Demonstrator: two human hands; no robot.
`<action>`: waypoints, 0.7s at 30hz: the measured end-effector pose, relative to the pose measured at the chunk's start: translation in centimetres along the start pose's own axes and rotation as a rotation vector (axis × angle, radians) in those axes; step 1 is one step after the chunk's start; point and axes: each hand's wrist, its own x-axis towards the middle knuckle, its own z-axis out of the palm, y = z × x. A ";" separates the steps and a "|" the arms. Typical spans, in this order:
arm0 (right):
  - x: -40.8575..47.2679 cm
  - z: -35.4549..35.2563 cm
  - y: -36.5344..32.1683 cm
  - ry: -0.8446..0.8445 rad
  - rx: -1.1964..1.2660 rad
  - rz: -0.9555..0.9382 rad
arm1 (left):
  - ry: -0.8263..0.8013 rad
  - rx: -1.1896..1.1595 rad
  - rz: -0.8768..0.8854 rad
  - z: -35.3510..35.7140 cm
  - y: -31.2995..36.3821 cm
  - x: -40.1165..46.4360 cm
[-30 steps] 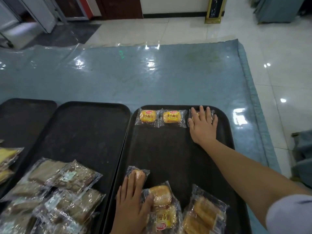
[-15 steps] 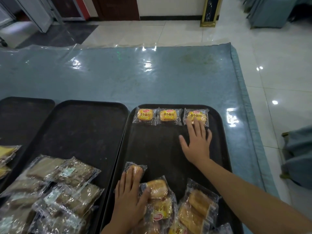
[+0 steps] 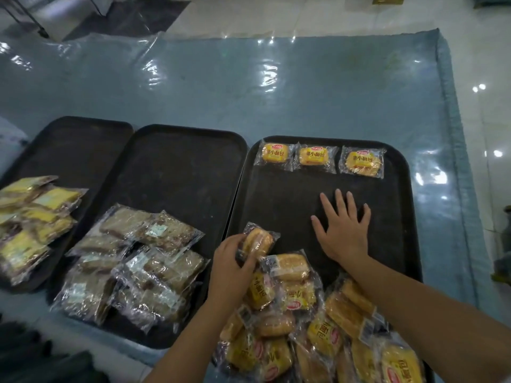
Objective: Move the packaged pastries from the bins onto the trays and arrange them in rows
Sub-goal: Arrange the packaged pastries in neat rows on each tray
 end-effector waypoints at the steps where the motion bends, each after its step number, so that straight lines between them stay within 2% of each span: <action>1: 0.0 0.0 0.0 0.005 -0.006 0.002 | -0.032 0.066 0.001 0.1 0.1 0.2; 4: 0.0 0.1 -0.1 0.033 -0.009 -0.002 | -0.098 0.348 0.045 0.5 1.1 1.2; 8: 0.0 0.1 -0.1 0.042 -0.011 0.001 | -0.107 0.511 0.055 1.0 2.8 3.5; 15: 0.0 0.3 -0.2 0.048 -0.004 0.012 | -0.132 0.831 0.186 1.2 5.0 6.0; 18: 0.0 0.4 -0.1 0.052 -0.006 0.014 | -0.262 0.682 0.187 0.1 5.3 6.5; 21: 0.1 0.4 -0.1 0.053 -0.001 0.009 | -0.407 0.206 0.003 -2.4 6.5 7.7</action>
